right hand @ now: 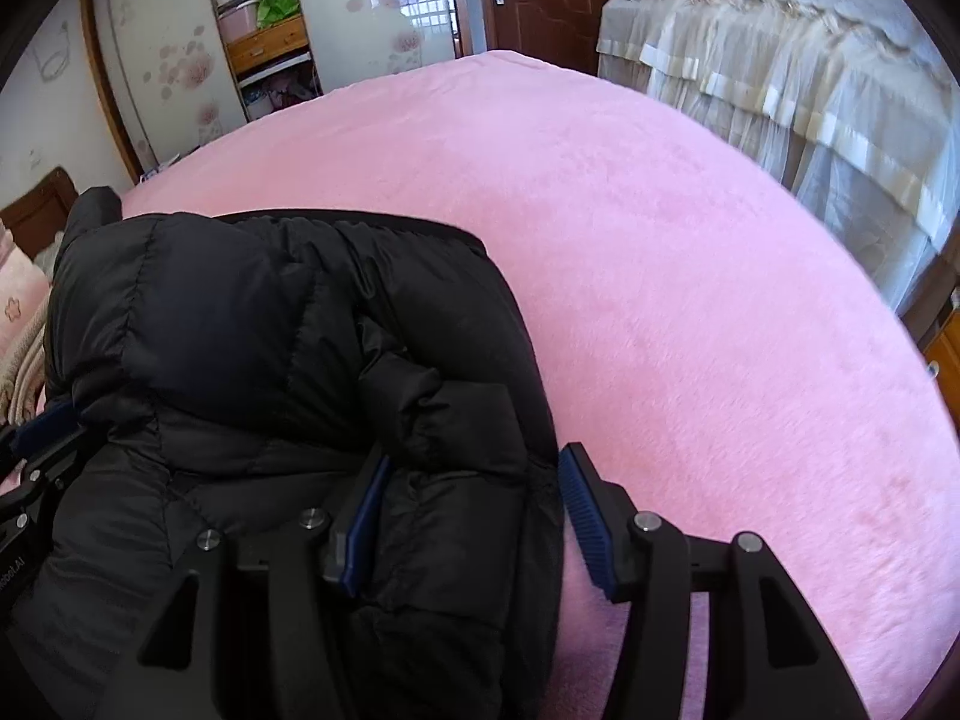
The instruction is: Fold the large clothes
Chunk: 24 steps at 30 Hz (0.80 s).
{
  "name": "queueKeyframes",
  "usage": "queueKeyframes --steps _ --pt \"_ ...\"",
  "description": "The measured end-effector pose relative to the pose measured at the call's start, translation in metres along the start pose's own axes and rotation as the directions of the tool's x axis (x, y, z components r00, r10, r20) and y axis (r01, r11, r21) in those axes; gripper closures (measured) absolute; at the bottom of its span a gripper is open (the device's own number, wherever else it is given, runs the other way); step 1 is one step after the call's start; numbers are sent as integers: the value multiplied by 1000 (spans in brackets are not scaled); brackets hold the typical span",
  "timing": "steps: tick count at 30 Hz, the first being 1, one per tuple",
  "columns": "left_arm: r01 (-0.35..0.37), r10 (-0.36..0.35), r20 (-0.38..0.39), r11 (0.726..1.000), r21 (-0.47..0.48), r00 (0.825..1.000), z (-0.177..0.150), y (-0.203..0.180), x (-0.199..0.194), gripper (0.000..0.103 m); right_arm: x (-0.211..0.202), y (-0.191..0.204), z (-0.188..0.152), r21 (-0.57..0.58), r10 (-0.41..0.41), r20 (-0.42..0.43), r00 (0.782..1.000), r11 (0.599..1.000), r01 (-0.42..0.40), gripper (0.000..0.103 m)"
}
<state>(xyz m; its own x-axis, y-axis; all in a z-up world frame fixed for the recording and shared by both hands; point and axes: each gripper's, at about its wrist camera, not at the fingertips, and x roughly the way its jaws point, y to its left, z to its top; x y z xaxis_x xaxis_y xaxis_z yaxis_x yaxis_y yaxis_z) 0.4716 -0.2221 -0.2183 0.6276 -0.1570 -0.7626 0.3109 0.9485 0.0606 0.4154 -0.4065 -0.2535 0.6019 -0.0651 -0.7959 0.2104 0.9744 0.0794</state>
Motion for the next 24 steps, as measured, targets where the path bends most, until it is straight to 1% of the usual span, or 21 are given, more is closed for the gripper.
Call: queueKeyframes --steps 3,4,8,11,14,16,19,21,23,24 --pt "-20 19 -16 1000 -17 1000 9 2 -15 35 -19 2 7 -10 -2 0 1000 1000 2 49" --pt "-25 25 -15 999 -19 1000 11 2 -21 31 -29 3 9 -9 7 5 1000 1000 -7 47" --pt "-44 44 16 999 -10 999 17 -2 -57 29 -74 5 15 -9 65 53 996 998 -65 47" --pt "-56 56 25 998 4 998 17 -9 -81 25 -109 9 16 -28 92 89 992 996 -90 46" --pt "-51 51 39 999 5 998 12 -13 -110 19 -141 15 14 -57 113 116 987 993 -107 42" --pt "-49 49 43 999 -9 998 11 -17 -127 10 -163 19 10 -72 124 138 983 991 -115 36" --pt "-22 24 46 998 -51 999 7 -23 -150 6 -188 19 6 -90 139 168 976 988 -125 27" --pt "-3 7 49 997 -72 999 7 -27 -165 5 -201 22 2 -107 154 180 971 985 -136 24" --pt "-2 6 53 996 -84 999 3 -35 -175 4 -211 23 0 -126 162 179 970 982 -140 23" --pt "-3 8 52 996 -90 999 3 -36 -180 2 -215 25 -1 -135 166 176 970 980 -143 22"
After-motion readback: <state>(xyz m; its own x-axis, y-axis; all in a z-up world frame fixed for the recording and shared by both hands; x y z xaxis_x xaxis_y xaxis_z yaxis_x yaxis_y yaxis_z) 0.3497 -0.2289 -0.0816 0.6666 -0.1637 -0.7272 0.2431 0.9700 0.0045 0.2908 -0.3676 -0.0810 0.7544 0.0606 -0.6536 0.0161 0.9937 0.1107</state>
